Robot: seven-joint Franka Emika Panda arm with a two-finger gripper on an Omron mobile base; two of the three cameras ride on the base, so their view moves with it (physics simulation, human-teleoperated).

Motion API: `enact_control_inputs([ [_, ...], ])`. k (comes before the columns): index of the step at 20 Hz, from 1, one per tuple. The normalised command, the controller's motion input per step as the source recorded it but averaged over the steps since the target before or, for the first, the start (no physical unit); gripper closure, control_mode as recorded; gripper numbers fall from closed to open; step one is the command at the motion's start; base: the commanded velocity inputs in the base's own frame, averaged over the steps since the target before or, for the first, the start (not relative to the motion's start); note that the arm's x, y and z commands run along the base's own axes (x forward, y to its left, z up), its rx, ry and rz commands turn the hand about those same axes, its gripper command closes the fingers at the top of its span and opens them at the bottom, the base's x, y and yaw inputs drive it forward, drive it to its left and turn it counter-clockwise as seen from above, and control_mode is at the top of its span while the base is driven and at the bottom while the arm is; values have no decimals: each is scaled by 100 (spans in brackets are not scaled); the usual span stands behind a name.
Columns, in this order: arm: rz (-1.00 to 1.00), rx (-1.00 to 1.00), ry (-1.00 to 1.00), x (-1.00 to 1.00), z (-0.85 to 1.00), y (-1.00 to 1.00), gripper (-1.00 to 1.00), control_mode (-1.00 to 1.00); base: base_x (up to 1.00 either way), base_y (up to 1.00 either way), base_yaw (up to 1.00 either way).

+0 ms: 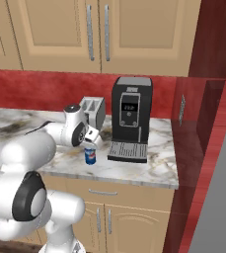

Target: Four empty soda cans are scattered around the kitchen. Gather all the cans and cluster them next to the stove for recycling.

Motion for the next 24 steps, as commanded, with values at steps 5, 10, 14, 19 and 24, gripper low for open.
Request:
enact_control_inputs([
  [5, 0, 0, 2, 8, -14, 0, -100, -100, 0, 0, 0],
  [10, 0, 0, 2, 10, -15, -1, -100, -100, 0, 0, 0],
  [14, 0, 0, 1, 14, -12, 0, -100, -100, 0, 0, 0],
  [19, 0, 0, 1, 10, -11, 0, -100, -100, 0, 0, 0],
  [24, 0, 0, 1, 11, -10, 0, -100, -100, 0, 0, 0],
])
